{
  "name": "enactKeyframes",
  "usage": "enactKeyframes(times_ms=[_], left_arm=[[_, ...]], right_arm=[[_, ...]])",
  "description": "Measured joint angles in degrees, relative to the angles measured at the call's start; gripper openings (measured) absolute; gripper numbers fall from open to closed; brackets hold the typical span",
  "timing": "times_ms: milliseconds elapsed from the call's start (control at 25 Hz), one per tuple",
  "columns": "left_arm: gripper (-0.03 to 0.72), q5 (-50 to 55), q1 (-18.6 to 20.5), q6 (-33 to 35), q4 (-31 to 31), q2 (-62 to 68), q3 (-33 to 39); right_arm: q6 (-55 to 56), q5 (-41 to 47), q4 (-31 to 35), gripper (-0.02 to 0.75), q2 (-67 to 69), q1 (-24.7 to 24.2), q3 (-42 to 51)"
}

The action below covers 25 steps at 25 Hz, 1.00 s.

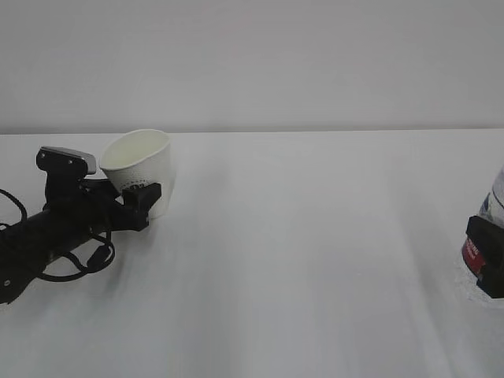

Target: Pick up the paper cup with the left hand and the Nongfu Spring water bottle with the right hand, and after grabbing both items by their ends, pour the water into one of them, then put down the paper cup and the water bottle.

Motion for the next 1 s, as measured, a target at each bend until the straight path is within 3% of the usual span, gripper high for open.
enactKeyframes(times_ms=[640, 840, 1000], left_arm=[[0.482, 0.0, 0.0, -7.7, 18.8, -2.5, 0.0], [0.482, 0.0, -1.0, -9.6, 20.6, -3.6, 0.0], [0.482, 0.0, -4.5, -10.0, 21.1, -3.8, 0.0]], right_arm=[[-0.1, -0.1, 0.1, 0.396, 0.0, 0.0, 0.0], [-0.1, -0.1, 0.2, 0.396, 0.0, 0.0, 0.0], [-0.1, -0.1, 0.3, 0.396, 0.0, 0.0, 0.0]])
